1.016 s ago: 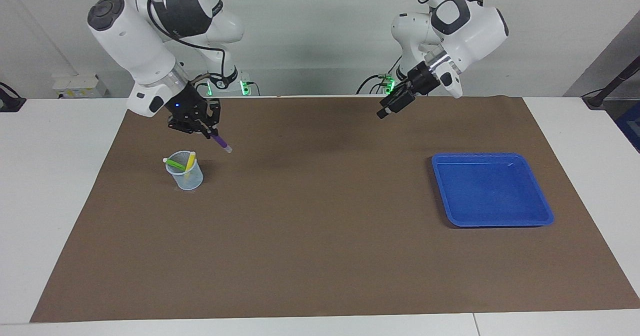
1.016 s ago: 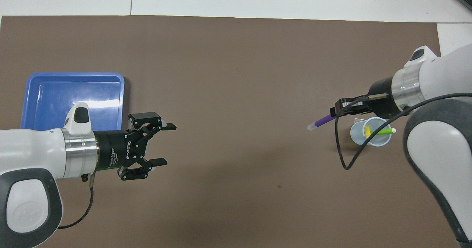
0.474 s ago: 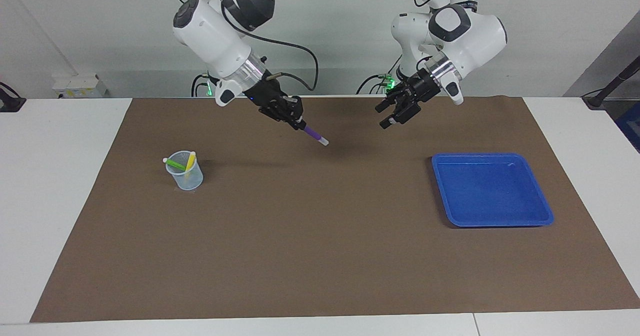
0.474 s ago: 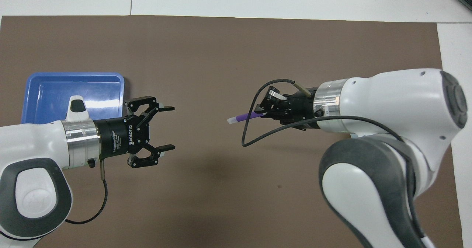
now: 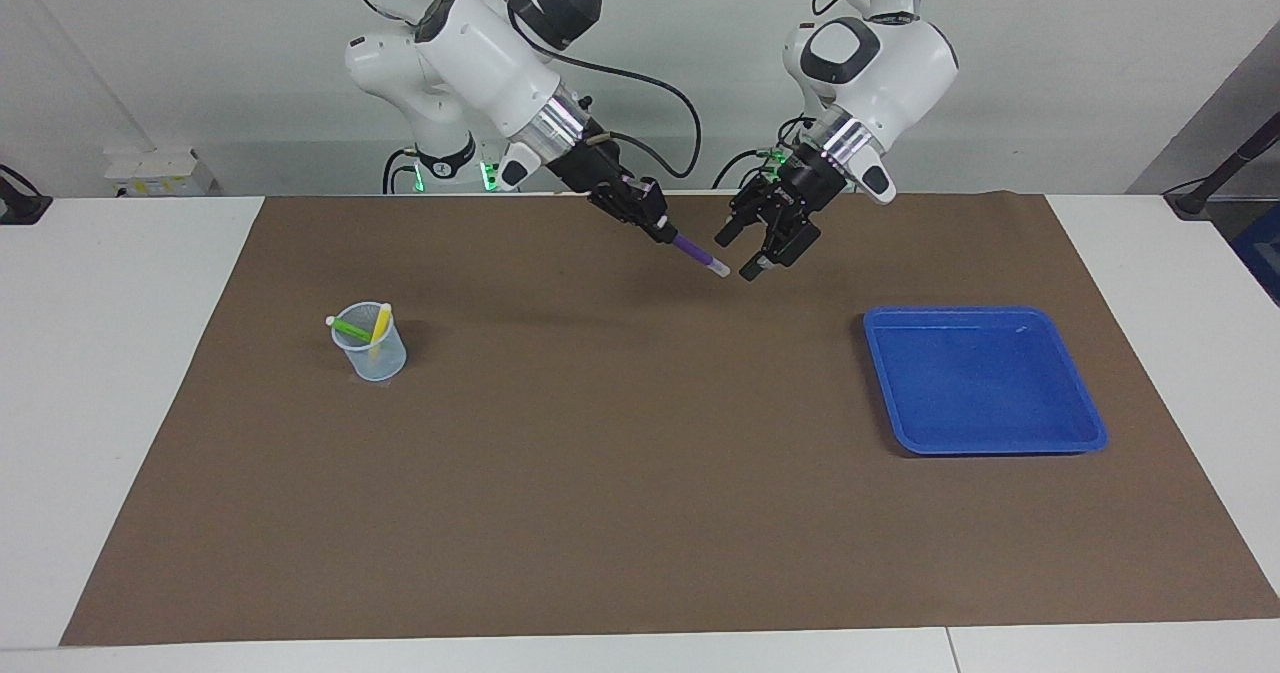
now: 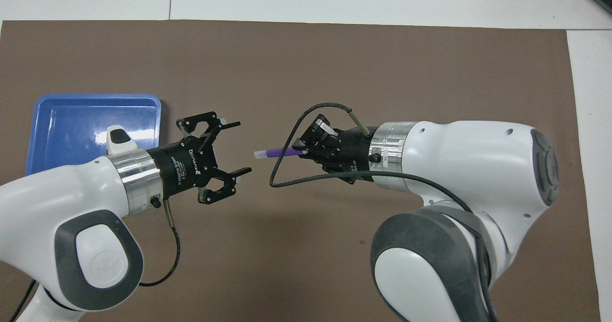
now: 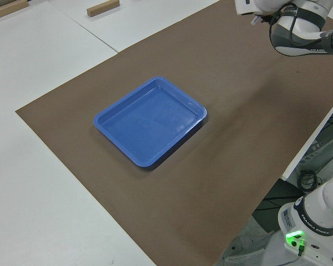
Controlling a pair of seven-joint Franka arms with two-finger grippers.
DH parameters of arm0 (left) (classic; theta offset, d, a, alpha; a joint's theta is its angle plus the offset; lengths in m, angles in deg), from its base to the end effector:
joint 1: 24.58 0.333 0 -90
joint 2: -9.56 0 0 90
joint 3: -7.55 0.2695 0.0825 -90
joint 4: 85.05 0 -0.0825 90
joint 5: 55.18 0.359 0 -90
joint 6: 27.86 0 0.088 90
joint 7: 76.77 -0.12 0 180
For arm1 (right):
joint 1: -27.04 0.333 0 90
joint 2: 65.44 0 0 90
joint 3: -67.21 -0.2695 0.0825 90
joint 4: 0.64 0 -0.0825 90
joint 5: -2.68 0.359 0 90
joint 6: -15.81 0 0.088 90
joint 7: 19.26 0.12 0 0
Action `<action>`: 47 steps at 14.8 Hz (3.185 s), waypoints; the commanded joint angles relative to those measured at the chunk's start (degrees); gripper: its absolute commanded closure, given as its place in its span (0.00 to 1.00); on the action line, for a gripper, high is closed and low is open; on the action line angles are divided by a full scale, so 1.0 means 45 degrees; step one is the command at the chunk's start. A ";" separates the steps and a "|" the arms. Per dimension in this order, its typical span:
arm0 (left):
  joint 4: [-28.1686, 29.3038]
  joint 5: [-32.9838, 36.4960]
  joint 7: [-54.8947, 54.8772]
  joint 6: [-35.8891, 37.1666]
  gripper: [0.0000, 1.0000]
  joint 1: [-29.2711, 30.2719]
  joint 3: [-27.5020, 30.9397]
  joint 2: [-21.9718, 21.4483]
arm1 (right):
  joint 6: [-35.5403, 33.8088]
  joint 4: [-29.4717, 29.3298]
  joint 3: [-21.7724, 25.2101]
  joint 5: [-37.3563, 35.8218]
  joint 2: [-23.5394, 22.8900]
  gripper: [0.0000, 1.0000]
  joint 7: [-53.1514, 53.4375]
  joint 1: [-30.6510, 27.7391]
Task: Right arm passes pens to left for tray arrangement
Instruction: 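Lift the purple pen from the cup toward the open left gripper, then close the left gripper on the purple pen while the right gripper releases, then place the purple pen in the tray while the right gripper grasps yellow pen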
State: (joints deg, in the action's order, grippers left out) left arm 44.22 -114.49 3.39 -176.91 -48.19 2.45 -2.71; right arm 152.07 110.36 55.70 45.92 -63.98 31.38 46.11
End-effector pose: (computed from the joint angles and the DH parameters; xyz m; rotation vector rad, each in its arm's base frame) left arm 0.4575 -0.2387 0.4632 1.5391 1.6845 -0.3690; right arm 0.4887 0.3051 0.4992 -2.1948 0.9077 0.0936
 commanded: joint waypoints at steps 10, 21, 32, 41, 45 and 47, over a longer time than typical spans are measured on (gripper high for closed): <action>-0.0016 -0.0179 0.0937 -0.1680 0.10 -0.1315 0.0098 0.0227 | 0.0285 0.0433 0.0039 0.0390 0.0338 1.00 0.0211 0.0000; 0.0101 -0.0179 0.0782 -0.1918 0.93 -0.1628 0.0098 0.0306 | 0.0305 0.0414 0.0039 0.0390 0.0319 1.00 0.0133 0.0000; -0.0016 -0.0120 0.0586 -0.1781 1.00 -0.1609 0.0098 0.0306 | 0.0169 0.0394 0.0058 0.0390 0.0299 0.00 0.0114 -0.0156; -0.0054 0.2893 -0.6007 0.2915 1.00 0.0164 0.0176 -0.0026 | -0.4552 0.0335 0.0136 -0.2320 0.0572 0.00 -0.6635 -0.2847; -0.0328 0.6806 -0.8998 0.5559 1.00 0.0910 0.0195 -0.0104 | -0.6410 0.0355 0.0117 -0.5422 0.0768 0.00 -0.9782 -0.3651; -0.0483 0.8485 -1.0112 0.6476 1.00 0.1280 0.0195 -0.0124 | -0.6959 0.0452 0.0117 -0.7063 0.0942 0.00 -1.1635 -0.3749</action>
State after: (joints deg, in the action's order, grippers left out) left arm 42.76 -82.50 -36.91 -152.14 -44.12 3.63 -2.41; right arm 122.56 110.86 56.90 19.95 -61.91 -13.78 30.10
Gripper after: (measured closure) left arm 0.815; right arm 0.000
